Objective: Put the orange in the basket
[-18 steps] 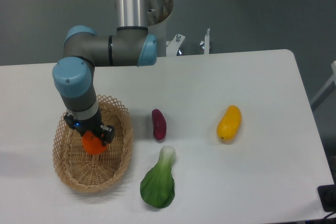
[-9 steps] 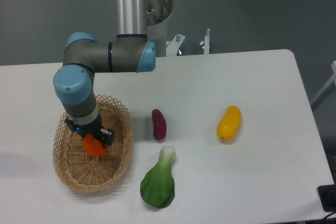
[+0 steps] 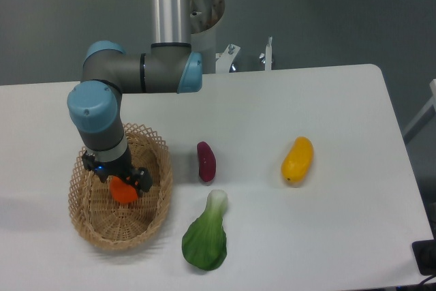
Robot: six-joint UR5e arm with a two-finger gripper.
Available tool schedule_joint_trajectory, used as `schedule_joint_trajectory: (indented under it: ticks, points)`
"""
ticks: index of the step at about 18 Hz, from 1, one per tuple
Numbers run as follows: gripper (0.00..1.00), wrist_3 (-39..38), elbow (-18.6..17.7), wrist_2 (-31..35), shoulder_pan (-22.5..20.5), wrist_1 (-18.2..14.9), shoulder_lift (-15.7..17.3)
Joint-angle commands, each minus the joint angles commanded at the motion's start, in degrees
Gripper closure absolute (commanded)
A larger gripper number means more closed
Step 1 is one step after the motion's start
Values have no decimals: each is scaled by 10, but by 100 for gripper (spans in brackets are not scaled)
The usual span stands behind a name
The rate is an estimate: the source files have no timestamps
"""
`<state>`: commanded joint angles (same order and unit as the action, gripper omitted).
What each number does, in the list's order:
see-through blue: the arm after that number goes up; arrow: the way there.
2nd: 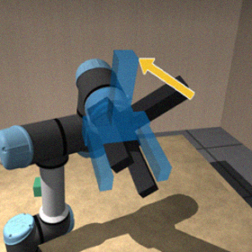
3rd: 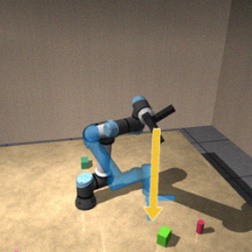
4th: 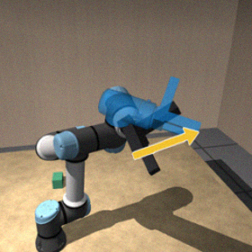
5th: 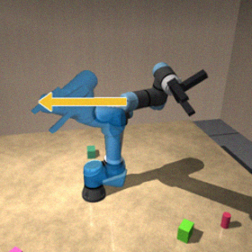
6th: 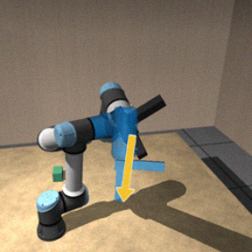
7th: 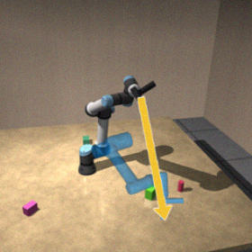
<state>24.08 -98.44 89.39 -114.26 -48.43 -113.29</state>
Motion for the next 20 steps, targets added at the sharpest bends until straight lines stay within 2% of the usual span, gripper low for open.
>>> schedule_joint_trajectory:
  ticks: [6,10,12,20]
  points:
    - [0,0,16,2,-2,1,4]
    - [0,2,16,2,-2,-1,6]
    - [0,3,4,17,-3,-1,15]
    - [0,3,4,23,-5,3,16]
